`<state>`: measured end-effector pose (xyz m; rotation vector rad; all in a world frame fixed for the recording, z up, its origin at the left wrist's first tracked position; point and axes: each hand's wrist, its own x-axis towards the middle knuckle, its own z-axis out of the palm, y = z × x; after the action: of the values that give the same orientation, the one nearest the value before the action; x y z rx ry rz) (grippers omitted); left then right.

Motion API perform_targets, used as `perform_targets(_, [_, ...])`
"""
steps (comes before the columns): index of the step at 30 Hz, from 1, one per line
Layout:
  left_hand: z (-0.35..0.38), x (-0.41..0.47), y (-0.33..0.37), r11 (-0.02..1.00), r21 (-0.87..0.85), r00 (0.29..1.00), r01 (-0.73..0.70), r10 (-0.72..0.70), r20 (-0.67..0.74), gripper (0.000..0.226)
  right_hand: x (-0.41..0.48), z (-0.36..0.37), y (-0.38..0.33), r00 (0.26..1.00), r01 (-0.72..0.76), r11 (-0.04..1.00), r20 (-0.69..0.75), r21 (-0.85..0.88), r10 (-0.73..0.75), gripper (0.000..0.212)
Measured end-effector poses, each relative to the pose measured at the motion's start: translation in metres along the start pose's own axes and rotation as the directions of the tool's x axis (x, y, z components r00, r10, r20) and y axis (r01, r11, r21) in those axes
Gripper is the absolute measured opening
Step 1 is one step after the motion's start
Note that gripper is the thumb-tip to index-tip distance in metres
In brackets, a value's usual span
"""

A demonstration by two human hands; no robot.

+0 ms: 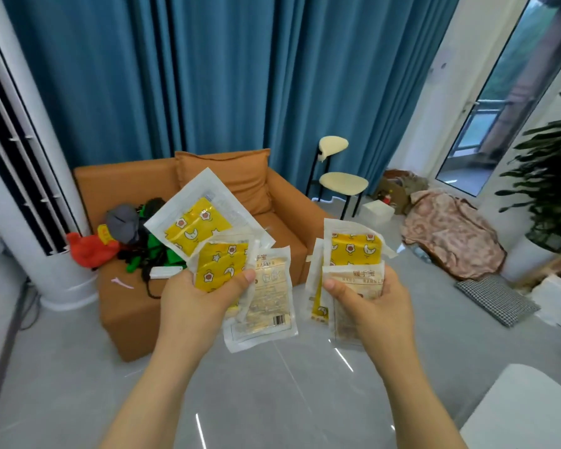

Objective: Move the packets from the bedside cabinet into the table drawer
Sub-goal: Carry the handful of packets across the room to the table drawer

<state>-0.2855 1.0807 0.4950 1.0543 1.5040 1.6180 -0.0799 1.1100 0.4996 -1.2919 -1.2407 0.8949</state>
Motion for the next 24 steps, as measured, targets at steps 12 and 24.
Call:
perform_targets(12, [0.187,0.120,-0.017,0.993,0.107,0.971,-0.054,0.027,0.238,0.019,0.166,-0.083,0.047,0.983,-0.026,0.999,-0.182,0.026,0.030,0.036])
perform_targets(24, [0.366,0.208,-0.044,0.996,0.090,0.885,-0.028,-0.017,0.466,0.015,0.287,-0.167,0.104,0.895,-0.058,0.998,-0.444,-0.024,0.041,0.033])
